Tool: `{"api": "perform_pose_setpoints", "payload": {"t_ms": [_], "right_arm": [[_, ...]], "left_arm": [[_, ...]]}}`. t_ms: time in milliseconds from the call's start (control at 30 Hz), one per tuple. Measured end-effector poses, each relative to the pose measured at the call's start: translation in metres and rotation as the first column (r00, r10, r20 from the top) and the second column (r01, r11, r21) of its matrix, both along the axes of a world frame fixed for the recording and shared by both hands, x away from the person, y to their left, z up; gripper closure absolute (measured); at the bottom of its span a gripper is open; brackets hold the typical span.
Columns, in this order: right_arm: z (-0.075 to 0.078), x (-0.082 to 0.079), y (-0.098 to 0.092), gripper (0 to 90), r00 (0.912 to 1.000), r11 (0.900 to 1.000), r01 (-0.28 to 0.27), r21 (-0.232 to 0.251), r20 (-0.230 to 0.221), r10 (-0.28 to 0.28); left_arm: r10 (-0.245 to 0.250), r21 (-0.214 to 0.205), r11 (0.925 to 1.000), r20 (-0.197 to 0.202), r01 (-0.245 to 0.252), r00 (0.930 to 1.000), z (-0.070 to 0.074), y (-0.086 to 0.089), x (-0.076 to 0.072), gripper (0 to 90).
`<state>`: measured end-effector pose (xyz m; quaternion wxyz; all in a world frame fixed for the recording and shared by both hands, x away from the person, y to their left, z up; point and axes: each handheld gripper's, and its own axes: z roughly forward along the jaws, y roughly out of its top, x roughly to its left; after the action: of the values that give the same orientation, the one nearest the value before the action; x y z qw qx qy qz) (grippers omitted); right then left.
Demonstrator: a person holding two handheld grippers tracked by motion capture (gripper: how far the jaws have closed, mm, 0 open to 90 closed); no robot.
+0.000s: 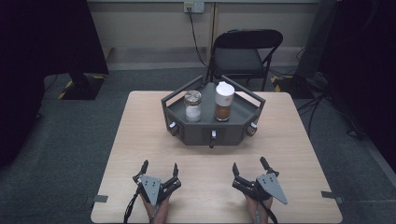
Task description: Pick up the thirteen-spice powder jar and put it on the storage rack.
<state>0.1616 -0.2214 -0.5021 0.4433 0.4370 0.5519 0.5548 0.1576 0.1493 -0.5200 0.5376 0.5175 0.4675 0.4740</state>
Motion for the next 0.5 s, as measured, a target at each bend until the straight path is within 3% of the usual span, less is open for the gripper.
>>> {"api": "perform_pose_setpoints", "payload": {"t_ms": [500], "right_arm": [[-0.013,-0.01,0.006,0.0,0.9984,0.9986,0.052,-0.013,0.023,-0.052]], "left_arm": [[0.001,0.0,1.0,0.0,-0.001,1.0,0.0,0.0,0.0,0.2]]}}
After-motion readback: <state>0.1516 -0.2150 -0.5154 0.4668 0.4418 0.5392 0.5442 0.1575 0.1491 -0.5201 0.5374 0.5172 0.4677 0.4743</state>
